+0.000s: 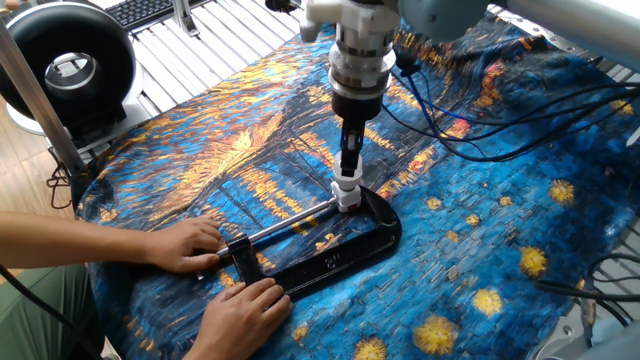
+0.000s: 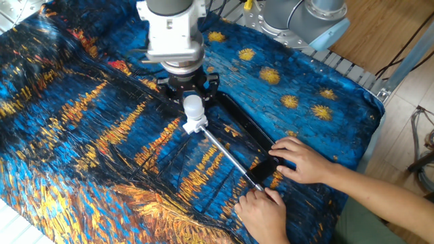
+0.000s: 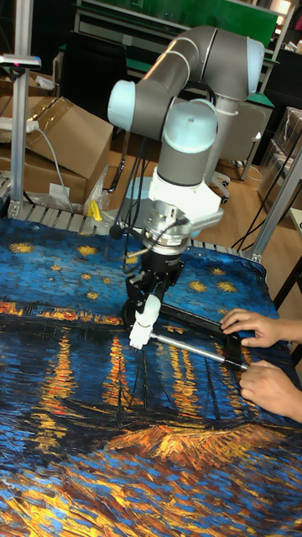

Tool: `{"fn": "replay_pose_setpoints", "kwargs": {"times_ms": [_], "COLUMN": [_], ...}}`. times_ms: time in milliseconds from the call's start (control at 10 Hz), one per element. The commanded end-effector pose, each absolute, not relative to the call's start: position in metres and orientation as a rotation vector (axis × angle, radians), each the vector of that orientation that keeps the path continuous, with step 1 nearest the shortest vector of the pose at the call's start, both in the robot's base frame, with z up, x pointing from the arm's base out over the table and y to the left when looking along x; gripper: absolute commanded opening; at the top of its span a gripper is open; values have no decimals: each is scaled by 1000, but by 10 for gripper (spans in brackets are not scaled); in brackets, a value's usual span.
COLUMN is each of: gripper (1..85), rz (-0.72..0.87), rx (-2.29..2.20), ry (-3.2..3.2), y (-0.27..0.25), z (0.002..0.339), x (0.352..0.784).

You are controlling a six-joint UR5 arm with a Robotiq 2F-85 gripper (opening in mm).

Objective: Install the light bulb by rotating it

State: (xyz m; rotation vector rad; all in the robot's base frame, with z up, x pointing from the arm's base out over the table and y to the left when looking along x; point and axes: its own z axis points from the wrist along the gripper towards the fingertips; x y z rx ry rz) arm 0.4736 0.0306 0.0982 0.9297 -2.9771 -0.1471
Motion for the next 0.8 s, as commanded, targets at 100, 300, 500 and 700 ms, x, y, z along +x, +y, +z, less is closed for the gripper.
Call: {"fn": "replay_pose_setpoints", "kwargs": {"times_ms": [100,300,500,700], "gripper": [123,143,280,447], "rz": [-200,-209,-255,-173], "rx": [514,462,434,499], "ry": [-3109,-3124,-3070,-2966], "y": [35,36,41,17], "z": [94,90,96,107], "x": [490,492,478,459]}}
